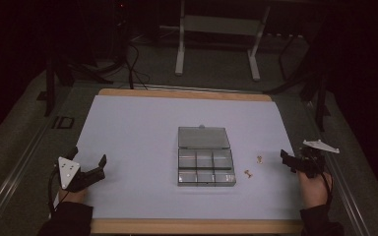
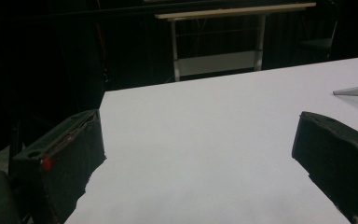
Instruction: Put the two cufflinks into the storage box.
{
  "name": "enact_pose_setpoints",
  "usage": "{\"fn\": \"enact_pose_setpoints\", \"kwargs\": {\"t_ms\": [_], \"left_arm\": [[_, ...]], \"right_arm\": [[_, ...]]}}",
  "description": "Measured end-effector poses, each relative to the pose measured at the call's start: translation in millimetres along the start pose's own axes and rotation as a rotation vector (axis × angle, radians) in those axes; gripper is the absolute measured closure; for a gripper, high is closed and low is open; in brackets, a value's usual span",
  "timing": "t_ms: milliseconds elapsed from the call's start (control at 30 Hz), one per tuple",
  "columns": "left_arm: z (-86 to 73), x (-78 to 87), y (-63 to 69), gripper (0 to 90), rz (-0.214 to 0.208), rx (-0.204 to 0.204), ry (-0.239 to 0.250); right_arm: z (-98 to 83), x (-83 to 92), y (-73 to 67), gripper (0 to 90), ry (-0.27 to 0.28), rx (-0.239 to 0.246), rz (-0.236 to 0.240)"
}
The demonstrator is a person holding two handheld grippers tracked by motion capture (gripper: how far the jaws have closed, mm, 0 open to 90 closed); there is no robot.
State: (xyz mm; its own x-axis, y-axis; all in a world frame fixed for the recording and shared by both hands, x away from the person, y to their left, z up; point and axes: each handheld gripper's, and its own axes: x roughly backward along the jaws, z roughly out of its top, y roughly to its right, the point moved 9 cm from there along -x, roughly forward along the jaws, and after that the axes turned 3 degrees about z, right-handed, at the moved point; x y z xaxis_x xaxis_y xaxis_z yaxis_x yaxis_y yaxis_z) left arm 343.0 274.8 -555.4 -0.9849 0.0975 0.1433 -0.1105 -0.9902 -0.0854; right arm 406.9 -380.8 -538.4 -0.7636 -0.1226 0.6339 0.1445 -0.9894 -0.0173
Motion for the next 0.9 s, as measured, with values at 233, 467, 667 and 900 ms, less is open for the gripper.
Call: {"fn": "enact_pose_setpoints", "kwargs": {"t_ms": [233,467,667,900], "left_arm": [[0.1,0.3,-1.1,2.6,-0.014,0.020,0.002],[-0.3,-0.1,-0.6,2.6,-0.014,0.010,-0.005],[-0.2,0.0,-0.3,2.6,-0.016,0.009,-0.003],[-0.2,0.2,0.0,2.6,-0.019,0.007,-0.002]], "right_arm": [[-3.3,7.5,-4.5,14.2,-0.101,0.017,0.043],[-5.1,15.9,-7.9,13.8,-0.222,0.009,0.083],[-5.3,19.4,-10.1,13.8,-0.292,0.030,0.089],[-15.5,25.4,-22.7,14.4,-0.470,0.019,0.167]]}}
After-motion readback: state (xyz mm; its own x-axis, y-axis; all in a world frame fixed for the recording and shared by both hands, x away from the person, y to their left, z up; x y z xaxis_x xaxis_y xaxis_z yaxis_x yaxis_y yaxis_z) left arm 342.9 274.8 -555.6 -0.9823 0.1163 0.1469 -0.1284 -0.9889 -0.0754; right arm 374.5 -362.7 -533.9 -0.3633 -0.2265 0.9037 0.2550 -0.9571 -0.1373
